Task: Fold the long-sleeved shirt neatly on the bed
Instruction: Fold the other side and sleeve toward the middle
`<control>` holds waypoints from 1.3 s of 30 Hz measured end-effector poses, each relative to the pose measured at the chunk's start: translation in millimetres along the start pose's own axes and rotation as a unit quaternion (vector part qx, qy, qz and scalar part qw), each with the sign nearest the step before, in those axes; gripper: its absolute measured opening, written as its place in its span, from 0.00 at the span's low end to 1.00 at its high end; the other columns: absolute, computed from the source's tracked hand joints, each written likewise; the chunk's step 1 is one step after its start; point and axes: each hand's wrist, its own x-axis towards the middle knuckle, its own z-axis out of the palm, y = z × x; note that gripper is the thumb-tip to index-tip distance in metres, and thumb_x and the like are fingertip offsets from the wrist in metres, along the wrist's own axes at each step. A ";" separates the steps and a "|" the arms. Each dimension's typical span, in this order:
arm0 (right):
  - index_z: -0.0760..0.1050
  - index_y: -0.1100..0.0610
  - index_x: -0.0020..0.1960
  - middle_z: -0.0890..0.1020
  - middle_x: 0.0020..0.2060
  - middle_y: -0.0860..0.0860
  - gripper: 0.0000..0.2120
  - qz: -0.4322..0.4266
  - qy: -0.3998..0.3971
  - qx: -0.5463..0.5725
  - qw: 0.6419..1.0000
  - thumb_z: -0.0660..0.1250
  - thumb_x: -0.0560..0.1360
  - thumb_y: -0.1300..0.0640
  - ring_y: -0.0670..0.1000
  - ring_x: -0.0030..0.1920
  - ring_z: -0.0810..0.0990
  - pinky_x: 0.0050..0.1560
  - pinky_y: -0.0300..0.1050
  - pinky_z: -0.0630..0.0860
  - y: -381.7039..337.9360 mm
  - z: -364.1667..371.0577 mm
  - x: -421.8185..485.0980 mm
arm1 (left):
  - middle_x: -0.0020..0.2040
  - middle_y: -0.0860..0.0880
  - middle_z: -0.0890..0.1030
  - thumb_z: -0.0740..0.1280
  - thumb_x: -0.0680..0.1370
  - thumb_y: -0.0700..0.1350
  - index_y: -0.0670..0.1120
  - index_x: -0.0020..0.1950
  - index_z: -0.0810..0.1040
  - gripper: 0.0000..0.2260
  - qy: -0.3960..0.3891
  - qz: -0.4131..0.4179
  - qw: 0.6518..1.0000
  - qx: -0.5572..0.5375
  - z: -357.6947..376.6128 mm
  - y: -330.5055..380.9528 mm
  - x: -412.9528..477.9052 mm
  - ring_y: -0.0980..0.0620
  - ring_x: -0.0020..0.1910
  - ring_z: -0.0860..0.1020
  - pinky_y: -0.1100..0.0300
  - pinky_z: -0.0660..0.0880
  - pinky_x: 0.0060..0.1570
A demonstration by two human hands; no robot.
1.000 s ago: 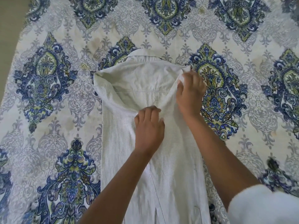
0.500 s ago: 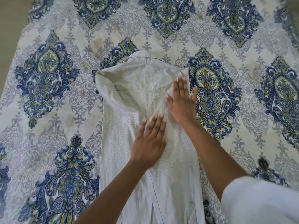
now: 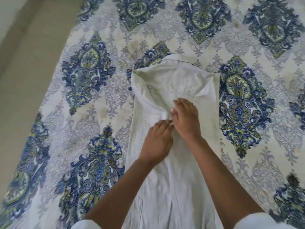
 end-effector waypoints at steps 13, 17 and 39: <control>0.74 0.62 0.48 0.79 0.47 0.56 0.07 0.193 -0.002 0.164 0.967 0.60 0.76 0.59 0.56 0.50 0.76 0.49 0.51 0.73 -57.0 30.7 62.2 | 0.56 0.43 0.79 0.59 0.78 0.38 0.41 0.63 0.73 0.14 0.049 -0.396 0.882 -0.251 -69.8 -116.9 101.3 0.46 0.46 0.77 0.60 0.69 0.42; 0.76 0.61 0.52 0.77 0.44 0.50 0.10 0.253 -0.051 0.279 0.925 0.59 0.78 0.57 0.50 0.44 0.74 0.45 0.44 0.70 -58.2 22.7 72.2 | 0.48 0.46 0.78 0.62 0.75 0.34 0.42 0.57 0.75 0.12 0.029 -0.372 0.875 -0.309 -71.8 -118.6 110.3 0.49 0.46 0.75 0.57 0.72 0.48; 0.74 0.59 0.53 0.78 0.46 0.52 0.16 0.183 -0.039 0.183 0.965 0.60 0.78 0.46 0.52 0.45 0.76 0.41 0.44 0.69 -64.7 27.4 130.2 | 0.34 0.50 0.77 0.62 0.77 0.36 0.44 0.51 0.78 0.07 -0.095 -0.404 0.825 -0.385 -48.6 -101.8 83.4 0.57 0.28 0.75 0.68 0.72 0.29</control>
